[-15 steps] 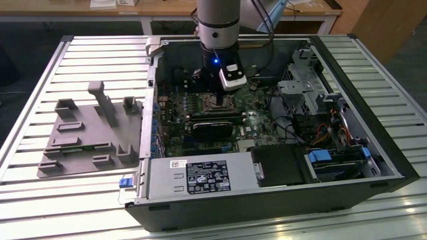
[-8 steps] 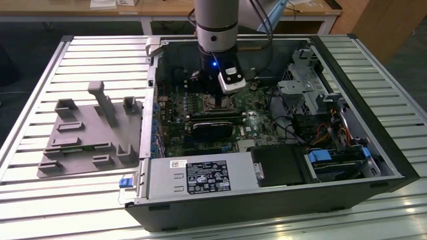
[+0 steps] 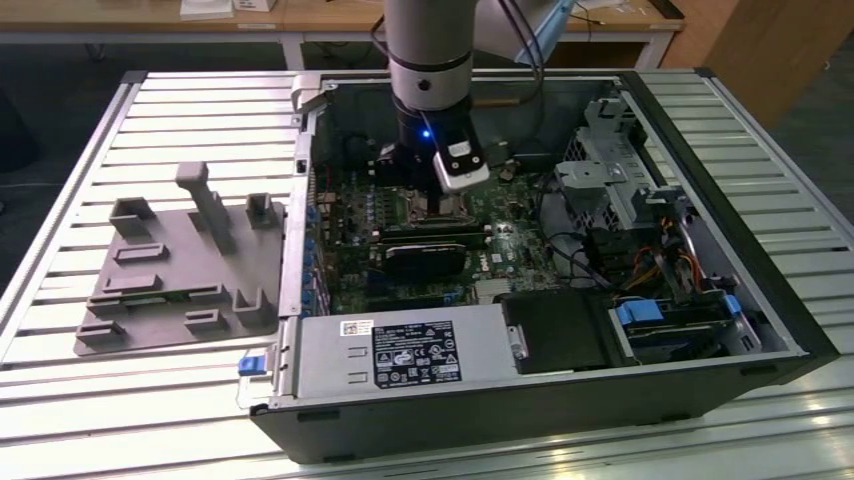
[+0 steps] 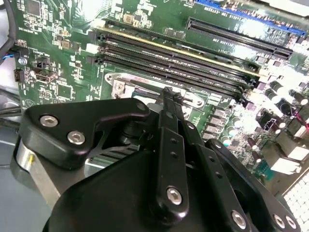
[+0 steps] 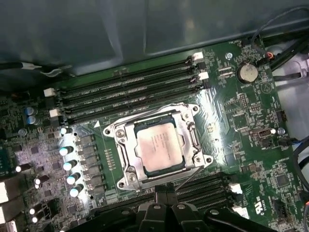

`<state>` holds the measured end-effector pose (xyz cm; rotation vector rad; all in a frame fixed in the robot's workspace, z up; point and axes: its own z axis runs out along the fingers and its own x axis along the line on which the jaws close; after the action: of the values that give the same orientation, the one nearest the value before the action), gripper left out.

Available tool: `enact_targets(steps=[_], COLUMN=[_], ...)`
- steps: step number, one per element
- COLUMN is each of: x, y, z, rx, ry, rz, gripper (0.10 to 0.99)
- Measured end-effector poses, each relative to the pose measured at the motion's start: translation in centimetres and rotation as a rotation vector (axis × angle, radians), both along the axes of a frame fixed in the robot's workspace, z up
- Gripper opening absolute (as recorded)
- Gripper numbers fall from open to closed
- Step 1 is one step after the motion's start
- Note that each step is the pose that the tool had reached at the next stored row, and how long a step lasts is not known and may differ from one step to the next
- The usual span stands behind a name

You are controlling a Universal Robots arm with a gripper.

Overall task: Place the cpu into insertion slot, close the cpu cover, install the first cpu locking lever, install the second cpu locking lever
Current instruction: 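Install the second cpu locking lever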

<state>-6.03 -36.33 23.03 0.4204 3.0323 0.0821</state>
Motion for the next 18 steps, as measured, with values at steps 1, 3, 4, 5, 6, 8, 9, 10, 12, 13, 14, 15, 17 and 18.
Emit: enact_targets(steps=[1,3,4,5,6,8,9,10,12,13,14,15,17,18], x=[-0.05,-0.16,-0.22,-0.29,-0.34,-0.43,-0.49,-0.53,-0.6,-0.63,-0.66,-0.71,-0.8,-0.85], y=[-0.16,-0.5,-0.65,-0.77,-0.86,-1.06,-1.19,-1.34,-1.61,-1.74,-1.85,-1.95,-2.14,-2.24], z=[-0.02,-0.04,-0.05,-0.08,-0.14,-0.32,-0.41,-0.48,-0.63,-0.69,-0.74,-0.8,-0.91,-0.97], rx=[0.003,0.008,0.01,0.013,0.015,0.023,0.027,0.032,0.042,0.048,0.055,0.064,0.08,0.087], ry=[-0.0001,-0.0004,-0.0005,-0.0005,-0.0005,-0.0006,-0.0007,-0.0009,-0.0018,-0.0022,-0.0025,-0.0028,-0.0033,-0.0034], rz=[0.001,0.002,0.003,0.004,0.004,0.006,0.006,0.007,0.008,0.008,0.009,0.009,0.011,0.011], gripper=[0.102,0.102,0.102,0.102,0.102,0.102,0.102,0.102,0.102,0.102,0.102,0.102,0.102,0.102])
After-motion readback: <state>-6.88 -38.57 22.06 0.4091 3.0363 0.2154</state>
